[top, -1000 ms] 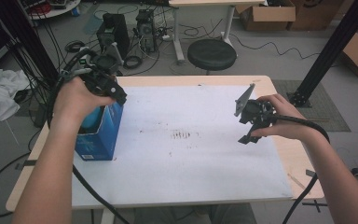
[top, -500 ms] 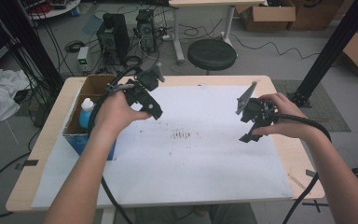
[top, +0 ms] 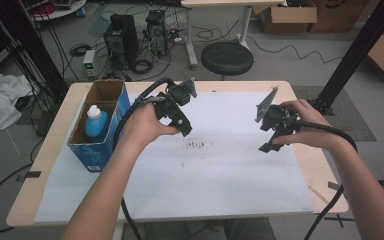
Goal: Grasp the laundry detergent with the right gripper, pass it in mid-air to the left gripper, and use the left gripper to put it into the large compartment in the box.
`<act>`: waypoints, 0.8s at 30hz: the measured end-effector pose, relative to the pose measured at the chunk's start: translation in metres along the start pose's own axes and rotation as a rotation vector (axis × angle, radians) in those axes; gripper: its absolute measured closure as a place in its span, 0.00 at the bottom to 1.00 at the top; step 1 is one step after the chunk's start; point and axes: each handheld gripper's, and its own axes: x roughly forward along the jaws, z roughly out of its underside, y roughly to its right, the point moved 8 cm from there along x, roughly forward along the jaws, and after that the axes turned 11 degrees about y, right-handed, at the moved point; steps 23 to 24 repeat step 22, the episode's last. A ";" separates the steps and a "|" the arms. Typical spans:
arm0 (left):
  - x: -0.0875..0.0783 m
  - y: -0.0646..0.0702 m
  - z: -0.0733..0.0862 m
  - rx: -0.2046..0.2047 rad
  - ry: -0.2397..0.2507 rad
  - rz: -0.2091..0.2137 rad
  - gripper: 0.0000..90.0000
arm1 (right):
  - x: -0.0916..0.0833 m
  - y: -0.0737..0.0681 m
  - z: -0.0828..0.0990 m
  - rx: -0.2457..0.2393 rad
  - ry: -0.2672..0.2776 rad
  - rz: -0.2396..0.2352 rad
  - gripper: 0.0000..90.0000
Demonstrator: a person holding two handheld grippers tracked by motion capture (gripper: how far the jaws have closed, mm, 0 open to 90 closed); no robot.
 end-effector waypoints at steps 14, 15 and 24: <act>0.004 0.002 0.000 0.007 -0.008 0.007 0.17 | 0.001 0.000 0.002 0.004 -0.001 0.003 0.27; 0.004 0.002 0.000 0.007 -0.007 0.008 0.17 | 0.001 -0.001 0.002 0.002 0.000 0.003 0.27; 0.004 0.000 0.001 0.001 -0.010 0.008 0.17 | -0.001 -0.001 0.003 0.005 0.001 0.005 0.27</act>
